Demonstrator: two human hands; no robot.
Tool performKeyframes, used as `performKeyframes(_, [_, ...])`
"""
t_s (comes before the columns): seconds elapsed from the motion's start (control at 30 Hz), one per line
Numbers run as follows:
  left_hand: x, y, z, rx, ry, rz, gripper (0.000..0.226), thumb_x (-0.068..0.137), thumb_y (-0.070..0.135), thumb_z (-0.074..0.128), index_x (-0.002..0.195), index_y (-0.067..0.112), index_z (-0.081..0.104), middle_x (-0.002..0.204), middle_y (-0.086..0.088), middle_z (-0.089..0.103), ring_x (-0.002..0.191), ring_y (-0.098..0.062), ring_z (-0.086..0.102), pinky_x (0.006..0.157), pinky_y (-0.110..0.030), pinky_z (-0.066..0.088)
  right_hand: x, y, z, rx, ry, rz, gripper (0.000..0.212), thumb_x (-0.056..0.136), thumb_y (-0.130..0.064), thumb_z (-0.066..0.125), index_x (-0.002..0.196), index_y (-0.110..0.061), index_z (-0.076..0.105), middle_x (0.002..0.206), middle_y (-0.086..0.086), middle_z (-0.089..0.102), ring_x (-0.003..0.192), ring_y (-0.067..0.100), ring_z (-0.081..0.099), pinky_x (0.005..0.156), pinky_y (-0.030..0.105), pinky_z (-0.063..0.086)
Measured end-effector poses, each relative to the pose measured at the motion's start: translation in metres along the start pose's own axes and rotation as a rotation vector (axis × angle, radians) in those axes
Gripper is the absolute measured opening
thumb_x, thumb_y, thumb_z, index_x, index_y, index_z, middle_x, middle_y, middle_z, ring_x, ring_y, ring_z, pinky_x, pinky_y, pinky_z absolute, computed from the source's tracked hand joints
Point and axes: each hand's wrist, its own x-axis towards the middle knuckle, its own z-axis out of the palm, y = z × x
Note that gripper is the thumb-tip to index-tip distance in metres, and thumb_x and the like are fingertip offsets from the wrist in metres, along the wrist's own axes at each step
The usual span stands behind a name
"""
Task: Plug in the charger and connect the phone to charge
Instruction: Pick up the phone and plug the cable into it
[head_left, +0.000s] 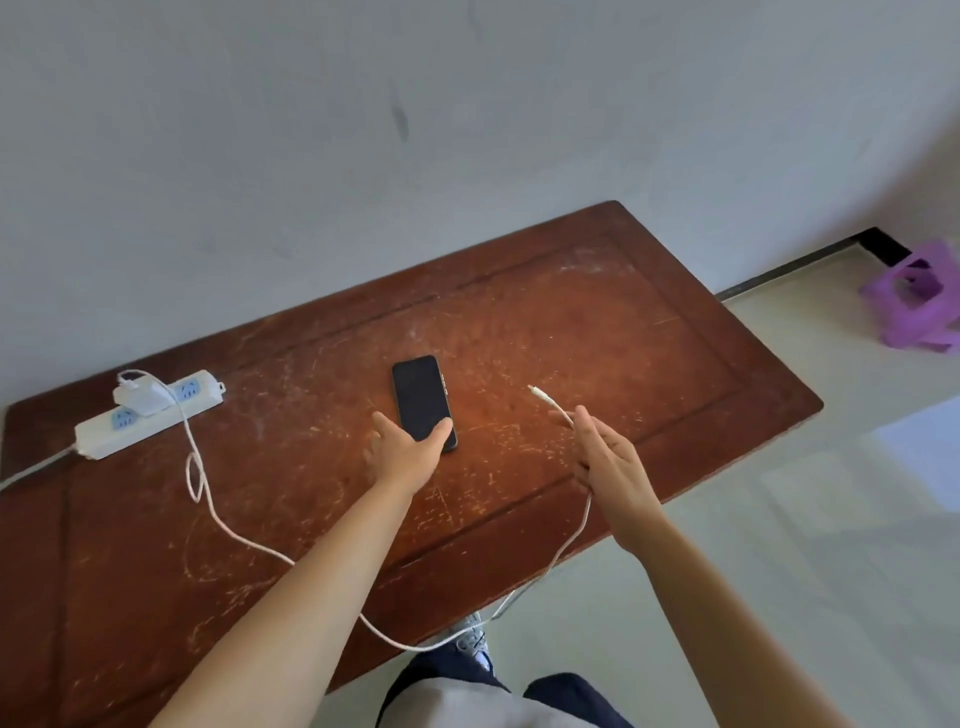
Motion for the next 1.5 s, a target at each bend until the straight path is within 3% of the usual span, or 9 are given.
performKeyframes(0.2, [0.063,0.028,0.021,0.376,0.058,0.027,0.121,0.076,0.081,0.054,0.157,0.012,-0.003,0.162,-0.019,0.022,0.148,-0.039,0.023,0.111,-0.052,0.037,0.029,-0.007,0.001,-0.021,0.072,-0.004,0.031,0.106,-0.03,0.049,0.091,-0.028,0.076,0.061,-0.006,0.05,0.054,0.009,0.046,0.055,0.024,0.043])
performKeyframes(0.4, [0.086,0.042,0.032,0.489,0.142,-0.011,0.129,0.068,0.071,0.073,0.154,0.004,0.005,0.156,-0.019,0.03,0.137,-0.037,0.038,0.092,-0.046,0.053,0.057,-0.001,-0.006,0.028,0.108,0.136,0.038,0.104,-0.044,0.047,0.084,-0.028,0.075,0.053,-0.012,0.033,0.045,0.007,0.036,0.048,0.025,0.044])
performKeyframes(0.53, [0.086,0.052,0.028,0.073,0.026,-0.183,0.113,0.067,0.056,0.08,0.15,0.006,0.022,0.152,-0.017,0.035,0.133,-0.037,0.043,0.097,-0.05,0.048,0.078,-0.003,-0.012,-0.041,0.028,0.177,0.037,0.098,-0.051,0.057,0.094,-0.017,0.07,0.053,-0.013,0.039,0.044,0.006,0.04,0.046,0.024,0.043])
performKeyframes(0.7, [0.039,0.074,0.026,-0.647,-0.187,-0.257,0.056,0.071,0.03,0.082,0.119,0.013,0.059,0.117,-0.012,0.065,0.1,-0.026,0.065,0.065,-0.041,0.061,0.083,-0.013,-0.022,-0.069,-0.122,0.147,0.032,0.095,-0.046,0.065,0.102,-0.017,0.076,0.051,-0.012,0.036,0.043,0.008,0.037,0.042,0.021,0.041])
performKeyframes(0.97, [-0.03,0.13,0.04,-0.776,-0.193,-0.218,0.05,0.069,0.038,0.085,0.109,0.017,0.064,0.111,-0.012,0.068,0.099,-0.026,0.066,0.063,-0.041,0.063,0.074,-0.029,-0.045,-0.099,-0.303,-0.004,0.026,0.101,-0.044,0.056,0.093,-0.037,0.079,0.048,-0.006,0.044,0.04,0.009,0.04,0.04,0.021,0.035])
performKeyframes(1.1, [-0.05,0.137,0.042,-0.886,-0.13,-0.103,0.077,0.059,0.054,0.088,0.122,0.019,0.06,0.116,-0.007,0.069,0.107,-0.024,0.064,0.086,-0.042,0.056,0.07,-0.034,-0.056,-0.048,-0.228,-0.069,0.044,0.099,-0.05,0.055,0.064,-0.027,0.067,0.044,-0.011,0.044,0.042,0.01,0.041,0.048,0.031,0.039])
performKeyframes(1.17, [-0.054,0.137,0.041,-1.043,-0.157,-0.026,0.067,0.062,0.055,0.087,0.117,0.023,0.065,0.115,-0.005,0.072,0.106,-0.022,0.065,0.082,-0.037,0.052,0.068,-0.033,-0.057,0.061,-0.185,-0.061,0.044,0.099,-0.049,0.055,0.072,-0.02,0.073,0.045,-0.012,0.04,0.044,0.008,0.04,0.049,0.029,0.04])
performKeyframes(1.3, [-0.057,0.139,0.059,-1.167,-0.293,-0.05,0.03,0.097,0.013,0.062,0.125,0.003,0.06,0.11,-0.017,0.075,0.094,-0.027,0.075,0.068,-0.034,0.061,0.066,-0.027,-0.05,0.096,-0.165,-0.03,0.042,0.102,-0.038,0.056,0.099,0.0,0.074,0.048,-0.008,0.041,0.046,0.009,0.045,0.05,0.025,0.041])
performKeyframes(1.5, [-0.056,0.126,0.072,-1.241,-0.408,-0.044,0.026,0.096,0.007,0.061,0.121,0.008,0.061,0.121,-0.019,0.072,0.097,-0.028,0.075,0.07,-0.035,0.063,0.061,-0.015,-0.063,0.141,-0.141,0.062,0.044,0.103,-0.034,0.056,0.11,0.008,0.066,0.049,-0.007,0.04,0.046,0.007,0.045,0.052,0.023,0.045])
